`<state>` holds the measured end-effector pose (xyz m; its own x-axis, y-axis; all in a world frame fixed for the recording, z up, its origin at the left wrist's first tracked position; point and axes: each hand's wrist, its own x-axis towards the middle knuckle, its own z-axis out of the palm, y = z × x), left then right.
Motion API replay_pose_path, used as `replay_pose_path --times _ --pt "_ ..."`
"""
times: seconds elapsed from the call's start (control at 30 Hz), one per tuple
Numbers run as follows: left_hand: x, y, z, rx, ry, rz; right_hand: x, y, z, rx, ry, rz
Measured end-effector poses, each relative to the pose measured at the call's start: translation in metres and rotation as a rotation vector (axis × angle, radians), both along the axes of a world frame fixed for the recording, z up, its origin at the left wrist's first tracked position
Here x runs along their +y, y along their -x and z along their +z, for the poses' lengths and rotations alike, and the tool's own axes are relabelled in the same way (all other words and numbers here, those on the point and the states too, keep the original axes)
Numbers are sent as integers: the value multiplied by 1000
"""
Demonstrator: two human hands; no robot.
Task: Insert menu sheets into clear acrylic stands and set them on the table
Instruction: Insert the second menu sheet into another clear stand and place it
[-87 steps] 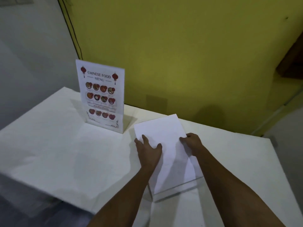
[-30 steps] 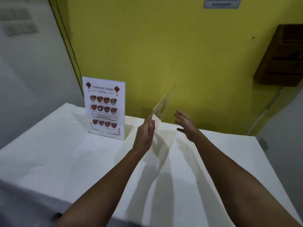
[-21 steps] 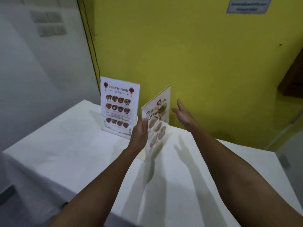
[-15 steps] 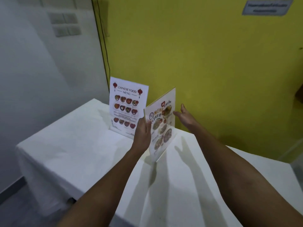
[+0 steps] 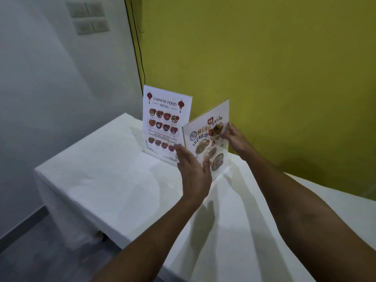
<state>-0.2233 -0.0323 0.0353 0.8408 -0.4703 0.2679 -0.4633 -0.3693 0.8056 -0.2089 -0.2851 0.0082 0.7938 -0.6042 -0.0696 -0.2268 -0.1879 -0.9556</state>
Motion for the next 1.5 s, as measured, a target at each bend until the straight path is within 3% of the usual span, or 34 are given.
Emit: replay_pose_path --times 0.07,0.2,0.33,0.73,1.07,1.5 --pt "-8 -2 4 68 9 41 -22 1 -22 6 28 3" --pt "-19 -19 13 164 89 65 20 38 25 9 54 -120" --pt "-40 -28 33 139 96 70 61 76 68 -38 53 -291" --pt "-89 -61 61 128 -98 -311 84 128 59 -118 30 -624" --pt "-76 -75 41 157 -137 -437 94 130 40 -64 24 -665" --pt "-40 -52 -6 211 16 -539 126 125 19 -92 -2 -707"
